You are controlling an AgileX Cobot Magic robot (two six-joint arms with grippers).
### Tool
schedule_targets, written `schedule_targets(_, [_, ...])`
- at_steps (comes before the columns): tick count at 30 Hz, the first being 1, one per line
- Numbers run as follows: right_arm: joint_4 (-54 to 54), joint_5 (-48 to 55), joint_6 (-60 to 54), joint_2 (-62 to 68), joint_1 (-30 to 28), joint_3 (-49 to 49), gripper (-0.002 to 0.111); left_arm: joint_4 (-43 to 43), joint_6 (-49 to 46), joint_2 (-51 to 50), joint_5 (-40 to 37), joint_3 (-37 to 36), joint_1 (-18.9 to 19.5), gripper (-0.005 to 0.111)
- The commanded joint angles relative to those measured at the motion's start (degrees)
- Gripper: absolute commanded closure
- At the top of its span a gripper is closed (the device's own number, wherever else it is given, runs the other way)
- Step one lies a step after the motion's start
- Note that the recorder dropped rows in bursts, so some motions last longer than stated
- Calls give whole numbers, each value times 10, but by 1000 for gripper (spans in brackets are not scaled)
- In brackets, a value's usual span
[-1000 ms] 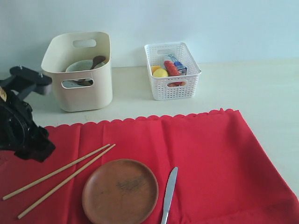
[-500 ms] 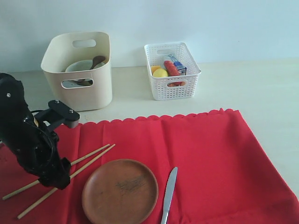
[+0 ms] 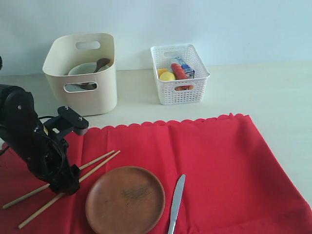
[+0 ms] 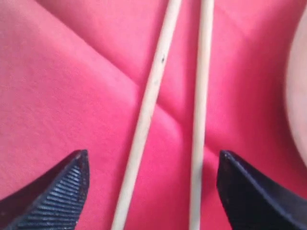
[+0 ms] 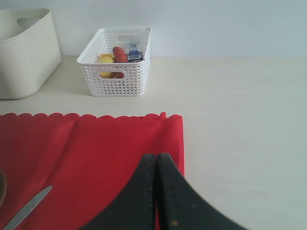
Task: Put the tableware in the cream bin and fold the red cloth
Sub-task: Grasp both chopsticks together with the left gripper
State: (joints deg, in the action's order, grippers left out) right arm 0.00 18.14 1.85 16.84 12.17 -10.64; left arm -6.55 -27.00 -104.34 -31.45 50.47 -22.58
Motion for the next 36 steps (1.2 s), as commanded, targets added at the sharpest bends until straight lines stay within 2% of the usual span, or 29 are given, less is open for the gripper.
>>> schedule_targets(1, [0,-3,-1,-3,-2,0,108,-1,-3,-14,-4,3,-3,35])
schedule_targets(9, [0,-3,0,-3,-2,0,108,-1,-2,-34,-10,3,-3,37])
schedule_targets(14, [0,-3,-2,-3,-2,0,108,-1,0,-24,-15,6,-3,61])
schedule_targets(20, [0,-3,0,-3,-2,0,108,-1,16,-20,-45,27,-3,77])
schedule_targets(36, [0,-3,0,-3,-2,0,108,-1,17,-23,-63,28,-3,77])
